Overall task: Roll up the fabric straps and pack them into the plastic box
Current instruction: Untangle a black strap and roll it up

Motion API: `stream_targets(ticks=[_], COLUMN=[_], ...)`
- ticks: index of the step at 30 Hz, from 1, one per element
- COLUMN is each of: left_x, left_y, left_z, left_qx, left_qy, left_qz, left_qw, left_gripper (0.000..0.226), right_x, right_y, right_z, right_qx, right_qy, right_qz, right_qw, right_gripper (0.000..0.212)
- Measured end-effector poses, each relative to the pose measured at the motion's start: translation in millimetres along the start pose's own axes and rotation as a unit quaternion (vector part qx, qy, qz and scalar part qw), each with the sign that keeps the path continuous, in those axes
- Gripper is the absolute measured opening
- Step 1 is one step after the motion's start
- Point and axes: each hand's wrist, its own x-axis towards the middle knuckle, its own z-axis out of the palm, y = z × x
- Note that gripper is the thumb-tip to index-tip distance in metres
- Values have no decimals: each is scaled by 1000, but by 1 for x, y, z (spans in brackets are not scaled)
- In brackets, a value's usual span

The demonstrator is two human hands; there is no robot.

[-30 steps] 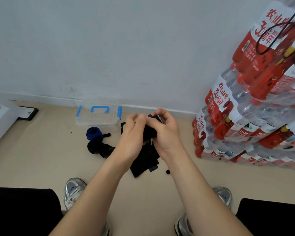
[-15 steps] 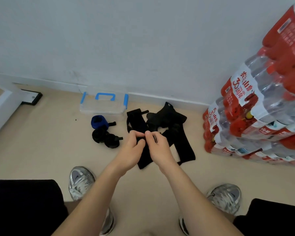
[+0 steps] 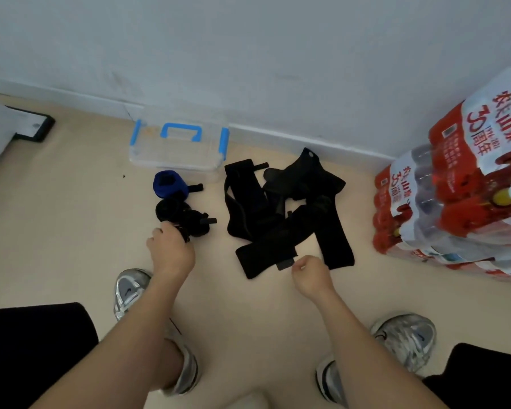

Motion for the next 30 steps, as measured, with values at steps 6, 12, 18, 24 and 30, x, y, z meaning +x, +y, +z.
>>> stream_targets(ticks=[6,12,18,24,30], left_x=[0,-20,-39,-50,-51], left_y=[-24,11,50,60,67], left_z=[17,34,75,74,42], left_qx=[-121,-69,-90,-304,-449], left_qy=[4,64,-272,-336,-412], left_qz=[-1,228,151,-54,-116], left_qw=[993,969,946,890,784], left_gripper=[64,22,59,30,21], right_x=[17,31,31,12,-14], right_y=[-27,-34,-17,-21,-33], right_z=[16,20,18,7,-11], right_qx=[128,202,9,179,265], right_qy=[50,28,-44,-144,-424], right_qz=[35,84,-8,-73,-81], right_qw=[990,975,999,970,862], right_gripper=[45,74,29,20,44])
